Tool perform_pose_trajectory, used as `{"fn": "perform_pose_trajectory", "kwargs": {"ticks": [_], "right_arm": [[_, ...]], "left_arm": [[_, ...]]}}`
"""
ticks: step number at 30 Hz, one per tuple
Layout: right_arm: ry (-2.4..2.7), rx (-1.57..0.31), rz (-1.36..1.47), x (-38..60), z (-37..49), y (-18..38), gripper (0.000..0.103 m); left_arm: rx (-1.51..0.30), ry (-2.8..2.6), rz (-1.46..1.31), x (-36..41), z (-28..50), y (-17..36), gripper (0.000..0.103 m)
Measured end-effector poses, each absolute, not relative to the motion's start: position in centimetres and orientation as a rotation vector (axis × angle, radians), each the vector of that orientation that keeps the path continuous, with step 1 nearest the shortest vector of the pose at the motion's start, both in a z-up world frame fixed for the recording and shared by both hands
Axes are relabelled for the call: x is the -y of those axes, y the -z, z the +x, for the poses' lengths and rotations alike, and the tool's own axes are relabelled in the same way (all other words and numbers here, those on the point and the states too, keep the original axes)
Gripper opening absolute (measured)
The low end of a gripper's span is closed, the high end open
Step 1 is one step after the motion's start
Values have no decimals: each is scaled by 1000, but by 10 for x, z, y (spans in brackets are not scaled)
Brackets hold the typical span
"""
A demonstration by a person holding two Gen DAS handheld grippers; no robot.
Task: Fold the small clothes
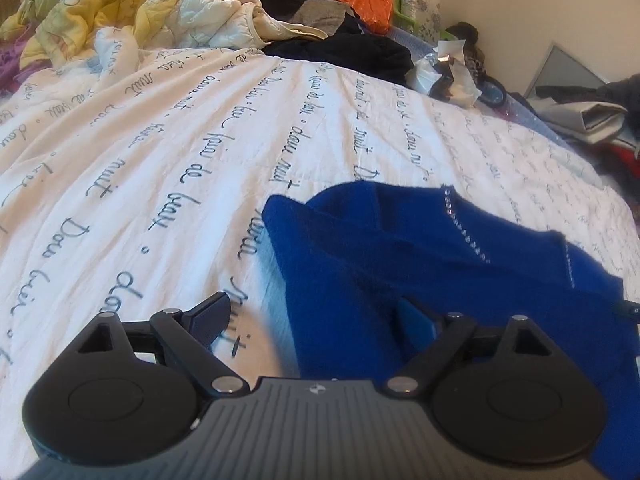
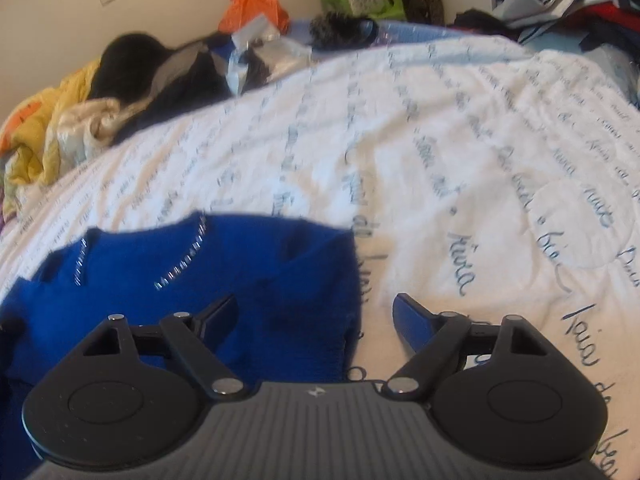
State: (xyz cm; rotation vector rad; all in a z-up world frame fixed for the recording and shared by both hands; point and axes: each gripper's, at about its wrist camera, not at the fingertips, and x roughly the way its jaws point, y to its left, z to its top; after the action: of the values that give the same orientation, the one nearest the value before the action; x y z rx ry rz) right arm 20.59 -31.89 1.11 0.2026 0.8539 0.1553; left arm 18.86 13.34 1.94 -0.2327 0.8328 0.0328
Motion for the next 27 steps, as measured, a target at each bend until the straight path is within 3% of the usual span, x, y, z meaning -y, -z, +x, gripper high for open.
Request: {"fn": "perform_pose_trajectory", "kwargs": {"ticks": [2,3,4,5,6,7,9,14,15,16,18,21,24,25,26,27], "right_arm": [[-158,-831,174,313,208,-10,82],[-163,-830,163,310,211,-9,76],[-167,-826,140,307,213,-10,66],[-162,-824,113,304,216,-10,28],[-179,-835,123,304,219,-11,11],[-193,-835,142,306,221,-15,7],[-191,-775,108,307,215,-27,6],[-135,-783,188,333,212,-5,5],[-136,-779,218,335,208,-6,7],[-141,-788,252,338,204,-7,9],[-151,-808,301,344,187,-14,24],[-184,-798,330,351,146,-23,40],[-261,-892,370,345,123,-15,39],[-276,-888,364,341,117,-13,40],[-276,-868,340,335,113,-12,39],[-271,-852,324,331,112,-12,36]], "left_arm": [[-831,-38,-222,-132,199,-19,87],[-827,-36,-200,-130,203,-20,70],[-823,-33,-160,-125,207,-21,19],[-824,-38,-133,-121,210,-23,16],[-800,-68,-111,-117,209,-28,14],[-738,-113,-42,-109,204,-36,13],[-633,-131,96,-94,191,-44,13],[-697,-106,151,-98,187,-11,21],[-686,-107,139,-102,179,-13,40],[-687,-115,120,-107,168,-17,68],[-662,-121,62,-116,140,-25,95],[-669,-44,-11,-121,96,-29,89],[-724,-1,-45,-111,75,-20,82],[-743,11,-28,-104,74,-15,69],[-728,-5,14,-95,71,-9,70],[-705,3,36,-90,69,-8,48]]}}
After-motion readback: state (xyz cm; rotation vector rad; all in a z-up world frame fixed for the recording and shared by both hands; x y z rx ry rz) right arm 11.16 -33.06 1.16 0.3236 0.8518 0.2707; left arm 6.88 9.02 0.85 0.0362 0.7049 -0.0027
